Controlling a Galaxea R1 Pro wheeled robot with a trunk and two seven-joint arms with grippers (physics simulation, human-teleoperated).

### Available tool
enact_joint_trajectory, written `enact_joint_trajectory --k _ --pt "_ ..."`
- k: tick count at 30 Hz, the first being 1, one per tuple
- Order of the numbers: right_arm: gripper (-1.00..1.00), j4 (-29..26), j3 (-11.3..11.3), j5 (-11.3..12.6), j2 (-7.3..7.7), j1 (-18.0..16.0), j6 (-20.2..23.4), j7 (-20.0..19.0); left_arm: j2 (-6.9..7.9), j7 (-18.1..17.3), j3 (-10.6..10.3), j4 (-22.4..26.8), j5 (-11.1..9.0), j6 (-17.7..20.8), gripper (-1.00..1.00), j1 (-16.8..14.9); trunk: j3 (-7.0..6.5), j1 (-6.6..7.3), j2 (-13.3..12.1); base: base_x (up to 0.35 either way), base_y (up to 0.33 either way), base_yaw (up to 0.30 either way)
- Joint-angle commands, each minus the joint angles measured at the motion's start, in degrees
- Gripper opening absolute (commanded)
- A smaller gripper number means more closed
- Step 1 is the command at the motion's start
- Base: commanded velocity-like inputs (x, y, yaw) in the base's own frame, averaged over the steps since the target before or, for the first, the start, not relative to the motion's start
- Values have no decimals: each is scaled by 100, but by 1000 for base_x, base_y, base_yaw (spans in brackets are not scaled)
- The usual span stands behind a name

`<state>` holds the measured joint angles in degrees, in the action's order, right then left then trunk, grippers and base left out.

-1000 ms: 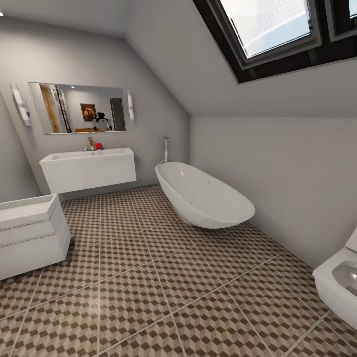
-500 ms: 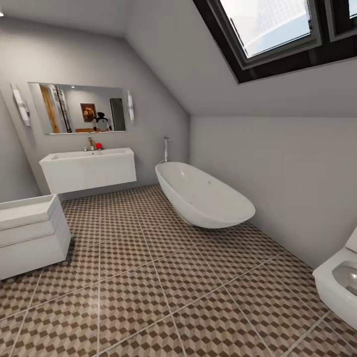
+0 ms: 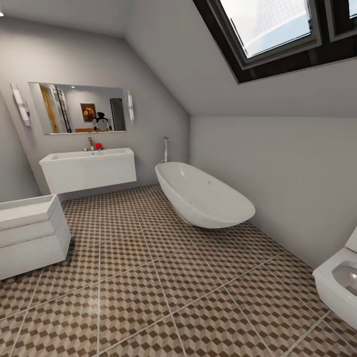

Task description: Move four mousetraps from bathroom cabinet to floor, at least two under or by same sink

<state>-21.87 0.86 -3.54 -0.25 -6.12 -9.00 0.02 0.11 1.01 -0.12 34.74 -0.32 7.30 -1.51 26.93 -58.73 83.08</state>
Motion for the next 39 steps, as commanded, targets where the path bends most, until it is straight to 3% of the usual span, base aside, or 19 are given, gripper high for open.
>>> enact_joint_trajectory --k 1,39 --pt "100 96 13 -28 15 3 -9 10 5 -14 7 -13 -2 28 100 -5 0 0 0 0 0 0" --pt "100 359 -2 13 2 4 8 10 69 -48 -2 -560 11 -161 100 -7 0 0 0 0 0 0"
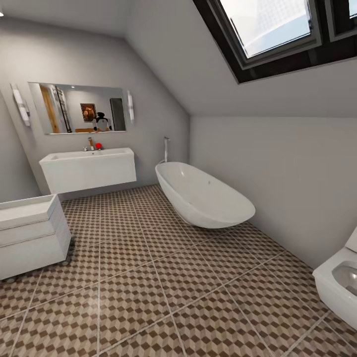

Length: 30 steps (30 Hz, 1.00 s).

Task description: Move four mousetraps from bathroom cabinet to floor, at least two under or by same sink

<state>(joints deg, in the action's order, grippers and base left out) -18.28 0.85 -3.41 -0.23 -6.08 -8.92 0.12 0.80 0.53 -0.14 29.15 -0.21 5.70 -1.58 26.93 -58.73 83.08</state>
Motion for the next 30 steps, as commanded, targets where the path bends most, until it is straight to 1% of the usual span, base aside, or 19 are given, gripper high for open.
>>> enact_joint_trajectory --k 1,5,9,30 --pt "100 0 -2 3 -8 -1 3 -7 0 0 3 -43 1 0 100 0 0 0 0 0 0 0" --pt "100 4 -4 5 -17 0 9 -22 -1 0 10 -192 3 -4 100 0 0 0 0 0 0 8" --pt "100 21 0 7 -26 0 9 -28 -1 0 13 -244 4 -6 100 0 0 0 0 0 0 143" --pt "100 136 5 1 -36 2 4 -29 -9 0 14 -269 3 -7 100 0 0 0 0 0 0 274"
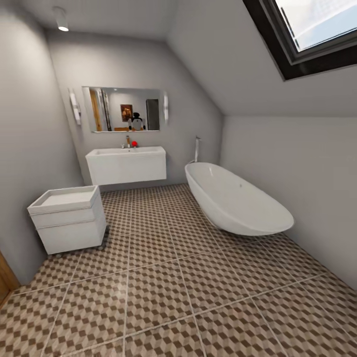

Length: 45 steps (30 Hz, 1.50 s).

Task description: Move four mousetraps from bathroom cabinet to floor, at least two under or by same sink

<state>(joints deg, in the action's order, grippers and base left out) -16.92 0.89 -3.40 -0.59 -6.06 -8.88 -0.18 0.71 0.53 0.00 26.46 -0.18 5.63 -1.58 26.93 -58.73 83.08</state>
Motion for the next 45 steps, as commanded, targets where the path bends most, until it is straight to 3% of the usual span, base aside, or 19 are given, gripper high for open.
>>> enact_joint_trajectory --k 1,45 --pt "100 2 0 -1 -1 0 0 0 0 0 0 -2 0 0 100 0 0 0 0 0 0 287" --pt "100 1 -5 4 22 0 6 21 -14 0 -3 -24 -5 5 100 0 0 0 0 0 0 287"
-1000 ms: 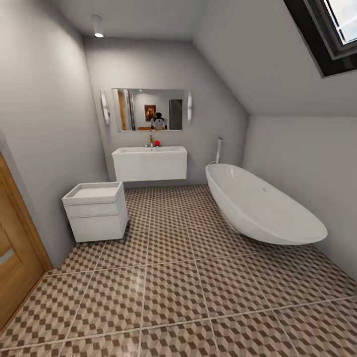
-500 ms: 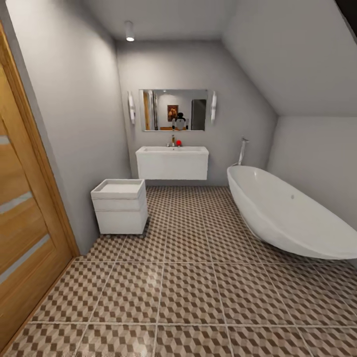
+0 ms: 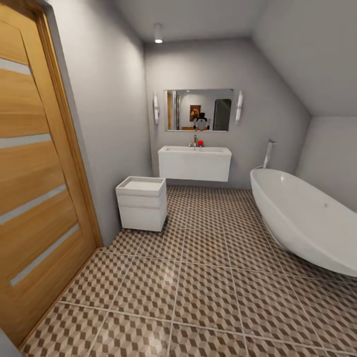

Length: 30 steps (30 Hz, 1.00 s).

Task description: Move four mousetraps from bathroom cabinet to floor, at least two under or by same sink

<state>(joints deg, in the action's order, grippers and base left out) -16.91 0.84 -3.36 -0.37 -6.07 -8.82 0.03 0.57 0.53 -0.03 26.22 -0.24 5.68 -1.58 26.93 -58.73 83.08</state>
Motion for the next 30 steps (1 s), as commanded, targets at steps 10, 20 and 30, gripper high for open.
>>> enact_joint_trajectory --k 10,20,30 --pt "100 -41 -19 -11 24 0 -5 23 19 8 11 0 -3 -5 100 0 0 0 0 0 0 288" --pt "100 -5 -10 -1 -6 0 -23 30 -17 9 -20 -9 18 -80 100 0 0 0 0 0 0 288" --pt "100 70 -1 1 -20 -3 -38 34 -80 3 -64 -136 55 -91 100 0 0 0 0 0 0 288"
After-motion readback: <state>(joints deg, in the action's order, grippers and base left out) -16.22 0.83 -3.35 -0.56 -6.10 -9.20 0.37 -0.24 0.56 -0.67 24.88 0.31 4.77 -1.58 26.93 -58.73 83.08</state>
